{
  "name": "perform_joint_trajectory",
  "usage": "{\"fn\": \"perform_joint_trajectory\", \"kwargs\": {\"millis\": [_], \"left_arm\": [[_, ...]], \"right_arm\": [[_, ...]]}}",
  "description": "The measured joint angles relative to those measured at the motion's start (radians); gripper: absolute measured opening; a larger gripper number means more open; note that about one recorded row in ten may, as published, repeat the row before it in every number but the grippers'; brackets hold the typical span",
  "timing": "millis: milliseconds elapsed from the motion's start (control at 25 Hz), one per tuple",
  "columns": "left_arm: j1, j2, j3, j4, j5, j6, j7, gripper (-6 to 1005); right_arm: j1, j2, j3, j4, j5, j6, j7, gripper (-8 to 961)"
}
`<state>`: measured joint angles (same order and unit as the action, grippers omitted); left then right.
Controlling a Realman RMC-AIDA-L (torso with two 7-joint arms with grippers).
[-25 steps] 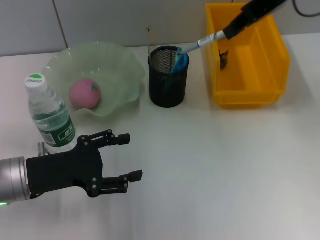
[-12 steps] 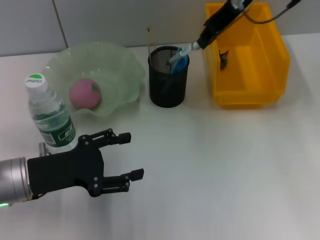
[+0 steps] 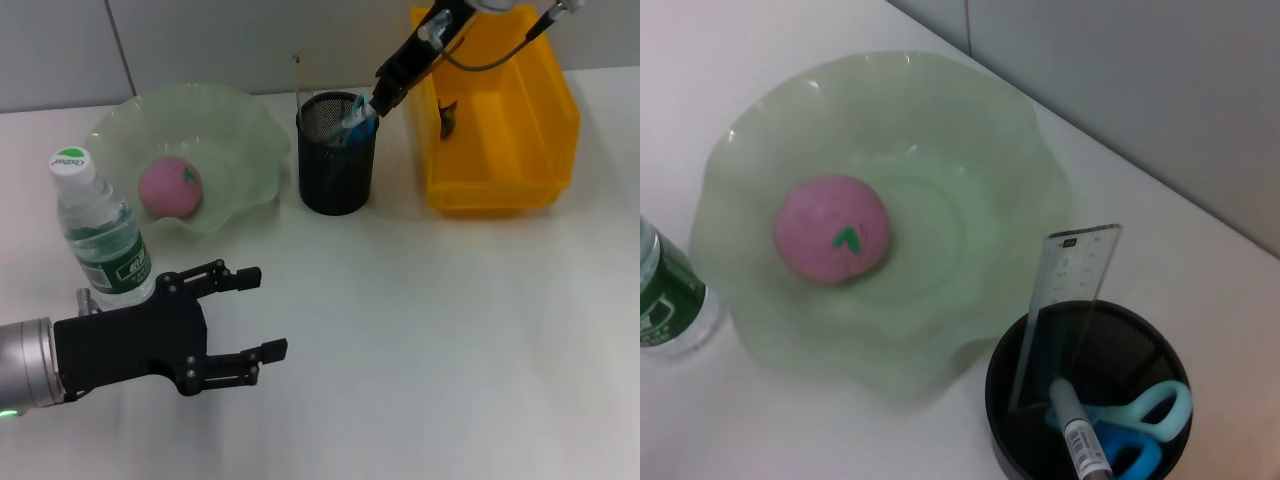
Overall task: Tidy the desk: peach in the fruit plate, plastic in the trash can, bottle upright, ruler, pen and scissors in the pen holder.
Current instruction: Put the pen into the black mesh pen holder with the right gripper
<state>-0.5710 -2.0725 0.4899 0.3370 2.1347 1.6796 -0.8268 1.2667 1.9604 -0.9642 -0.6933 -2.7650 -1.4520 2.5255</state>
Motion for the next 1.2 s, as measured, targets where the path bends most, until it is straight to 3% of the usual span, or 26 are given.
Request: {"fn": "perform_joint_trajectory", "kwargs": {"millis": [800, 920, 1120, 1160, 1200], "left_arm": [[0.009, 0.000, 0.005, 0.001, -0.001, 0.007, 0.000, 828], [0.013, 0.001, 0.004, 0.000, -0.001, 0.008, 0.000, 828], [0.017, 0.002, 0.004, 0.001, -0.001, 0.008, 0.000, 828], [0.017, 0.002, 0.004, 0.001, -0.001, 0.008, 0.000, 828], [0.017, 0.002, 0.004, 0.000, -0.001, 0.009, 0.000, 828]], "right_arm": [[-0.006, 0.036, 0.000, 0.001, -0.008, 0.062, 0.011, 179], [-0.009, 0.040, -0.001, -0.008, -0.011, 0.062, 0.011, 391], [-0.030, 0.056, -0.001, -0.053, -0.011, 0.062, 0.011, 582], [-0.068, 0.080, -0.001, -0.125, -0.011, 0.062, 0.011, 620], [-0.086, 0.088, -0.001, -0.158, -0.008, 0.062, 0.011, 640]]}}
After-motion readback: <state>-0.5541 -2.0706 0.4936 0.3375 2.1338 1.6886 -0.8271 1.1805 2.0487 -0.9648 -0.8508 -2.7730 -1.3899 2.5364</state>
